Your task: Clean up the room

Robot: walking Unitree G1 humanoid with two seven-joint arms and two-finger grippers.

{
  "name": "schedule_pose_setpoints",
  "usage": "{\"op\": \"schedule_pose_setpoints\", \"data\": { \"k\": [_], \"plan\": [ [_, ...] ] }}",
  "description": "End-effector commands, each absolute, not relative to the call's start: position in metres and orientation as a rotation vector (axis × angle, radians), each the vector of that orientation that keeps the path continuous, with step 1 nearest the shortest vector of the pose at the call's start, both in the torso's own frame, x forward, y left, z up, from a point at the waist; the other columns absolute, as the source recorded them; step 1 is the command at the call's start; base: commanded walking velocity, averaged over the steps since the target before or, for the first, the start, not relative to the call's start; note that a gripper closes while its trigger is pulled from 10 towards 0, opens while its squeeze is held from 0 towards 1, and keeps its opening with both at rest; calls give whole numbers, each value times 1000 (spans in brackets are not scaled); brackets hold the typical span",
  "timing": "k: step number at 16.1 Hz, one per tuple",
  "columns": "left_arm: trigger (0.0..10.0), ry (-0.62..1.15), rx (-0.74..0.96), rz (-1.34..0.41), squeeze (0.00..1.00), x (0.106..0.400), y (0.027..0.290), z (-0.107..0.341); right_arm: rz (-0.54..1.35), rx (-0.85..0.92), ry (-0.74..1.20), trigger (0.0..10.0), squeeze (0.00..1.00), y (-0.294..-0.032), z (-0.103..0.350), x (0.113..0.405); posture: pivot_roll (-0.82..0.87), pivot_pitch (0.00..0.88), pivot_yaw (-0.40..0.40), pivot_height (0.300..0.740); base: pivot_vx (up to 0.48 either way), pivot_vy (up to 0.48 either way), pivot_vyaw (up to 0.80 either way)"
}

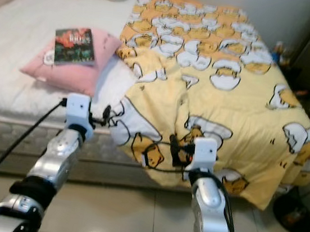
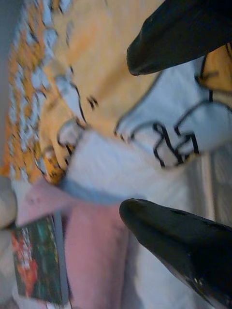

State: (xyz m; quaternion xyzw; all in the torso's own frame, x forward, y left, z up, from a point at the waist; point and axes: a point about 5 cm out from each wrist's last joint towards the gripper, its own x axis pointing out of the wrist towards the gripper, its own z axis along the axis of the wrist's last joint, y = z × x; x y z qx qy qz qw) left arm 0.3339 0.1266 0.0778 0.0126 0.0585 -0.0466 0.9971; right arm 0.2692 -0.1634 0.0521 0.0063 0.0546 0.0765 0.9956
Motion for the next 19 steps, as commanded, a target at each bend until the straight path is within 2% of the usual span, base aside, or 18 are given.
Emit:
{"op": "schedule_pose_setpoints", "data": {
  "k": [1, 12, 15, 16, 19],
  "plan": [
    [10000, 99, 51, -133, 0, 335, 120, 81, 144, 14, 76, 10000, 0, -163, 59, 272, -54, 0, 40, 740, 442, 0, 0],
    [10000, 116, 53, -158, 0, 333, 111, 74, 151, 7, 83, 10000, 0, -162, 59, 264, -63, 0, 34, 740, 444, 0, 0],
    [10000, 151, 92, -181, 0, 336, 104, 69, 154, 2, 102, 10000, 0, -164, 57, 254, -82, 0, 23, 740, 446, 0, 0],
    [10000, 210, 109, -147, 0, 339, 106, 64, 154, -1, 114, 10000, 0, -165, 55, 249, -96, 0, 11, 740, 289, 0, 0],
    [10000, 268, 124, -105, 0, 347, 109, 63, 186, -24, 166, 10000, 0, -168, 53, 220, -149, 39, -27, 740, 0, 0, 0]
  ]
}}
